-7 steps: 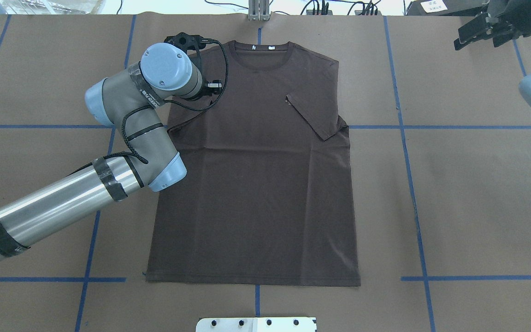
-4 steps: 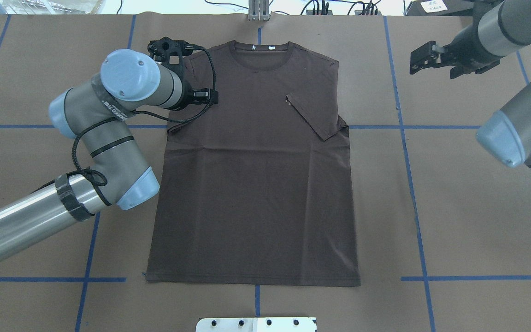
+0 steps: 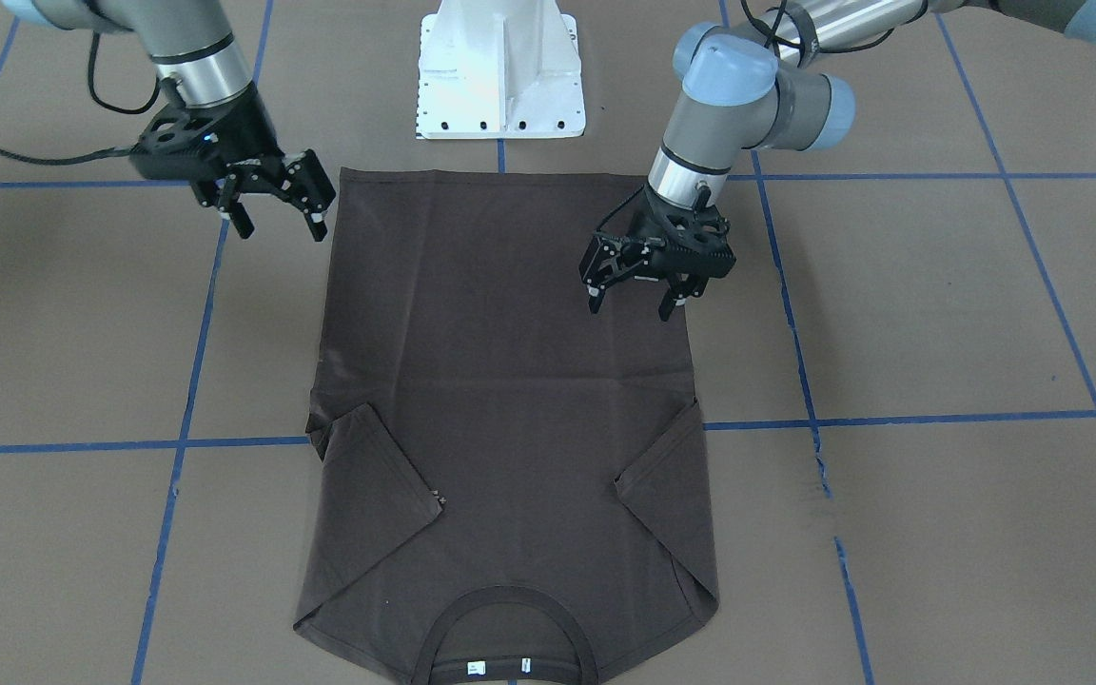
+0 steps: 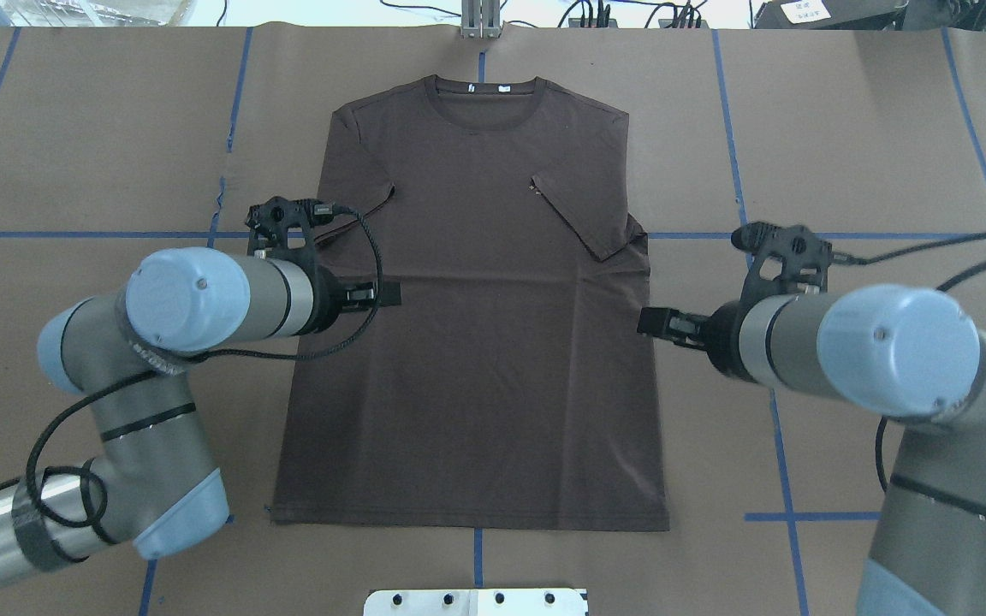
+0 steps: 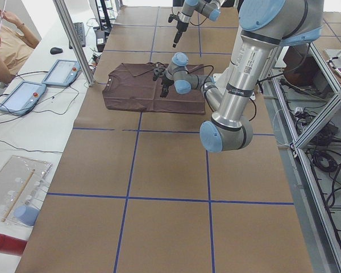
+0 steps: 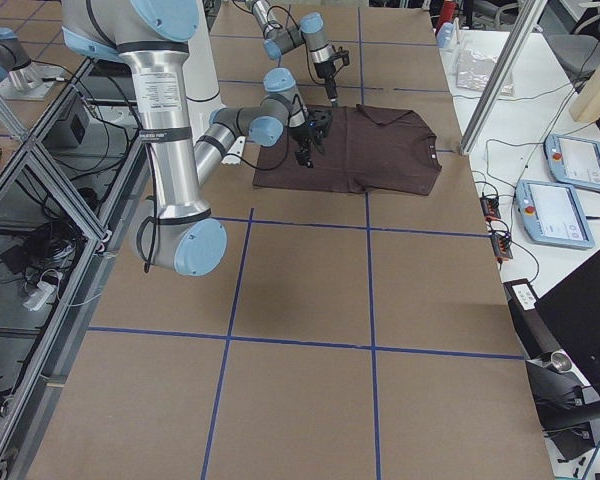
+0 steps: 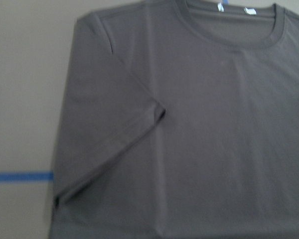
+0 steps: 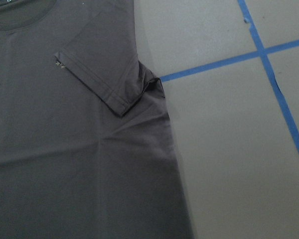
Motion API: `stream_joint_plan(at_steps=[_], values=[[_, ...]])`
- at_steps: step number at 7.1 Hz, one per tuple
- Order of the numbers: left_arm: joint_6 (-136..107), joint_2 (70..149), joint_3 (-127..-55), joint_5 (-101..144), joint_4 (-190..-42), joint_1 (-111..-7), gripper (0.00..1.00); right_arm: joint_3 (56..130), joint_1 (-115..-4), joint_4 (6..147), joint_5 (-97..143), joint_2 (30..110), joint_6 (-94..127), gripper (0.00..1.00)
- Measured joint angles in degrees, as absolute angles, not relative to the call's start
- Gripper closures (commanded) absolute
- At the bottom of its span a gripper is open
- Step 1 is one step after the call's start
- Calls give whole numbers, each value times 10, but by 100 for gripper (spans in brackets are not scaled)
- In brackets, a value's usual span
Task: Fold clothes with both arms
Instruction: 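Lower both grippers to the hem corners nearest the robot and grasp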
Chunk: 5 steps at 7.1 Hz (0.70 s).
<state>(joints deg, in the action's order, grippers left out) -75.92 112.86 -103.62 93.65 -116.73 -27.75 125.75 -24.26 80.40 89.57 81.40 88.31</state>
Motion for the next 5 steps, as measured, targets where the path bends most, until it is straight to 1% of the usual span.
stream_joint_plan(at_steps=[1, 2, 3, 5], values=[[-787, 1087, -1080, 928, -1168, -240, 1, 1281, -179, 804, 842, 837, 928, 0], [-818, 1046, -1110, 907, -1167, -197, 18, 1292, -134, 804, 800, 853, 953, 0], [-848, 1012, -1125, 884, -1166, -157, 26, 1296, -111, 804, 779, 859, 963, 0], [-889, 962, -1143, 870, -1164, -109, 28, 1297, -99, 804, 767, 862, 967, 0]])
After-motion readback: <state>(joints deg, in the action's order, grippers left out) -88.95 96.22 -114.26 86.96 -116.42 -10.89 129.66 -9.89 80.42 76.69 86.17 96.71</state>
